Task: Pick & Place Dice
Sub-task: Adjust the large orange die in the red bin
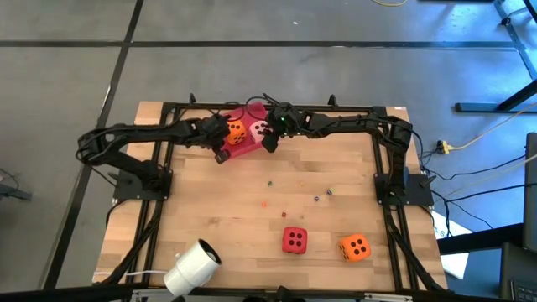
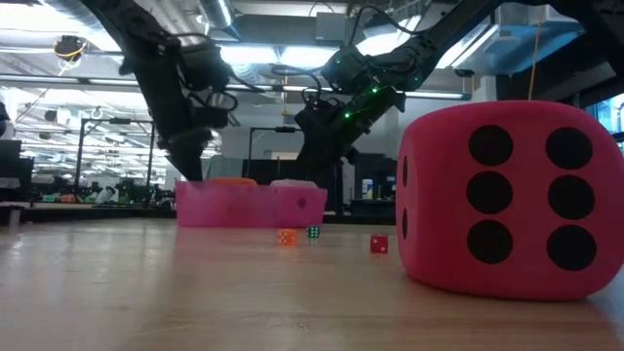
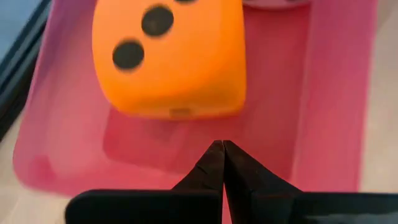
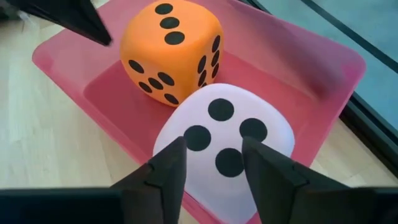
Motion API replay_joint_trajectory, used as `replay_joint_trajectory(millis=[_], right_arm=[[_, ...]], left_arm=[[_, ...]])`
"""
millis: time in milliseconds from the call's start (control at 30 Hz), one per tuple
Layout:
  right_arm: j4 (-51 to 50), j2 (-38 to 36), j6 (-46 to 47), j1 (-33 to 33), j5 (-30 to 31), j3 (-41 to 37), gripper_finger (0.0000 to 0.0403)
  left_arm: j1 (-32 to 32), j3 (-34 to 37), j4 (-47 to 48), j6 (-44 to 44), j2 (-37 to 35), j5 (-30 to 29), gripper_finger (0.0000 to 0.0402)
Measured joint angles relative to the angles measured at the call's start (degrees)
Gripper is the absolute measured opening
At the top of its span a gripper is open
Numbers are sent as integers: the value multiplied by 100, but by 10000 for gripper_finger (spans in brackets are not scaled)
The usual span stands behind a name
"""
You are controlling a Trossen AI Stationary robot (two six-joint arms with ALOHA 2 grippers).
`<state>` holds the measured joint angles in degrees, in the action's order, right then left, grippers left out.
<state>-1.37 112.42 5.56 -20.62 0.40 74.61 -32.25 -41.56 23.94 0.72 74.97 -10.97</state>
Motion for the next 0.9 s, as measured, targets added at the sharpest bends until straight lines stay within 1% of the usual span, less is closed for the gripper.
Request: replay_joint_trajectory(millis=[167, 333, 433, 700, 800, 900], right_arm=[[-25, 0, 0, 0, 0, 0, 139], [-209, 1, 0, 6, 0, 0, 124], [-304, 2, 0, 9, 0, 0, 116], [-239, 4, -1, 9, 4, -2, 100], [139, 6, 21, 9, 22, -2, 93], [657, 6, 256, 9, 24, -2, 85]], left_arm=[[0, 0, -892, -138, 386, -162, 1], [0, 0, -1662, -238, 442, -571, 1], [-13, 0, -1934, -490, 421, -657, 1], [-11, 0, -1889, -499, 421, -645, 1], [-11, 0, -1981, -475, 421, -772, 1], [-11, -1, -2042, -454, 421, -805, 1]])
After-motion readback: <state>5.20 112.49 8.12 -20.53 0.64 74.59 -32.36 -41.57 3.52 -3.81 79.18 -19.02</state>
